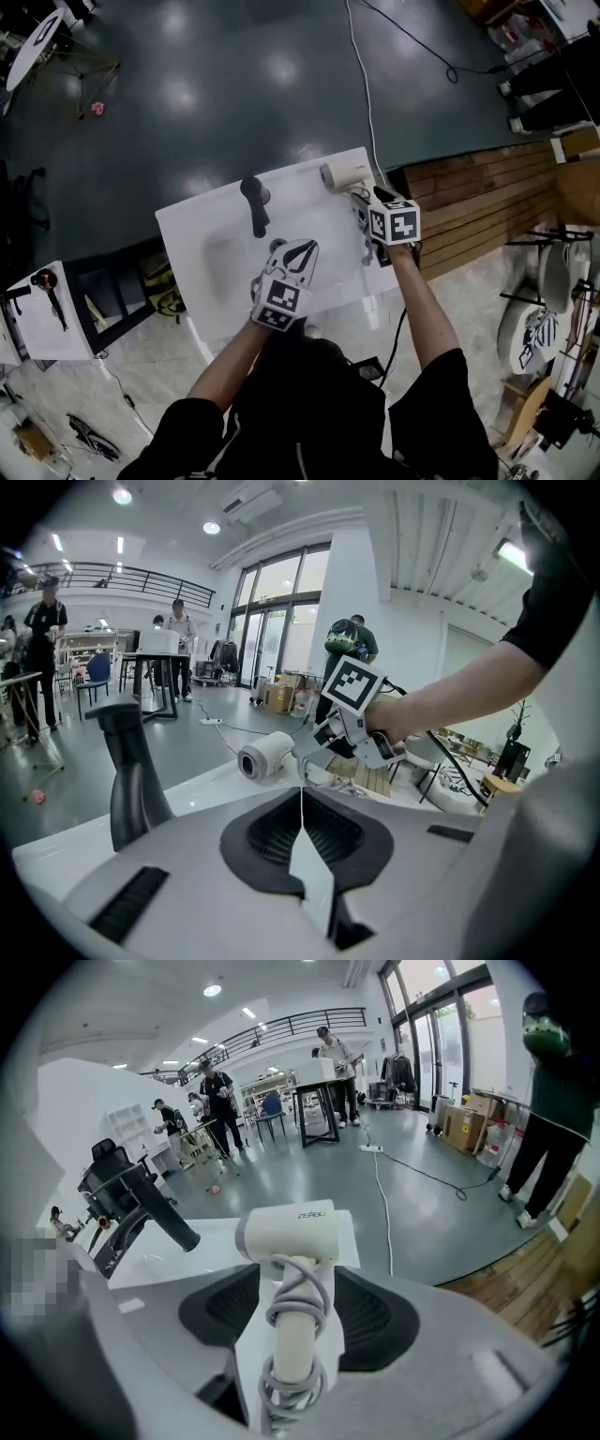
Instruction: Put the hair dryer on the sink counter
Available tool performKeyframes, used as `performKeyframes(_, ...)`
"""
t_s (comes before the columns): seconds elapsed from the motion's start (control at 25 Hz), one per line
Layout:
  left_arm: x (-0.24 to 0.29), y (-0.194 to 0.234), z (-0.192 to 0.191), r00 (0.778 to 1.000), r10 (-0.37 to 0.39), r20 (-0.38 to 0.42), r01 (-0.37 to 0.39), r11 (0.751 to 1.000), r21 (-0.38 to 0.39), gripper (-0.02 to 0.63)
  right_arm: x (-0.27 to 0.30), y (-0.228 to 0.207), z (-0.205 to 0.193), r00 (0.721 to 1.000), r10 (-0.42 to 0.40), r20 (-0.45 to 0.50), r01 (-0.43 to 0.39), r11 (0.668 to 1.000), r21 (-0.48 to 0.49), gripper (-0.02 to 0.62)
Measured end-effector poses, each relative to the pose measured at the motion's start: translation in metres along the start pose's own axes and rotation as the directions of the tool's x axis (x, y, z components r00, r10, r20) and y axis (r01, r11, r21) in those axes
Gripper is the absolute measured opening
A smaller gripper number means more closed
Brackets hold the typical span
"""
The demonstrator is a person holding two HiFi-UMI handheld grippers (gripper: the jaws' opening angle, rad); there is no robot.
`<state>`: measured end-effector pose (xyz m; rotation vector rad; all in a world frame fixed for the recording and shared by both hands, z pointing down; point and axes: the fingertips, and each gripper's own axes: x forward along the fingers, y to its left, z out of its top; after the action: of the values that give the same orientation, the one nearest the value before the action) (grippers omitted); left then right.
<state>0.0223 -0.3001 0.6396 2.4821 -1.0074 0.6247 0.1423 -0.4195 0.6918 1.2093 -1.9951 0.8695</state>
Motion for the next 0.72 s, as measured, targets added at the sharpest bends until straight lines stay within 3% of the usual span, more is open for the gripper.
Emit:
performKeyframes(0.2,-0.004,-0.007,0.012,1.0,0.005,0.018,-0.005,1.0,0.024,0.014,-0.028,0.0,0.002,0.999,-0.001,0.053,0.001,1.0,0.0,0.223)
performKeyframes(0.56,-0.02,-0.014,0.037,0.997,0.041,0.063,-0.044,0.997,0.056,0.014,-0.076,0.005,0.012,0.989,-0.007,0.149,0.013,0.999,-0.041,0.039)
performKeyframes(0.72,-0.03,-0.019,0.047,0.994,0.066,0.086,-0.071,0.996,0.052,0.014,-0.1,0.009,0.013,0.978,-0.013,0.206,0.02,0.999,-0.029,0.014)
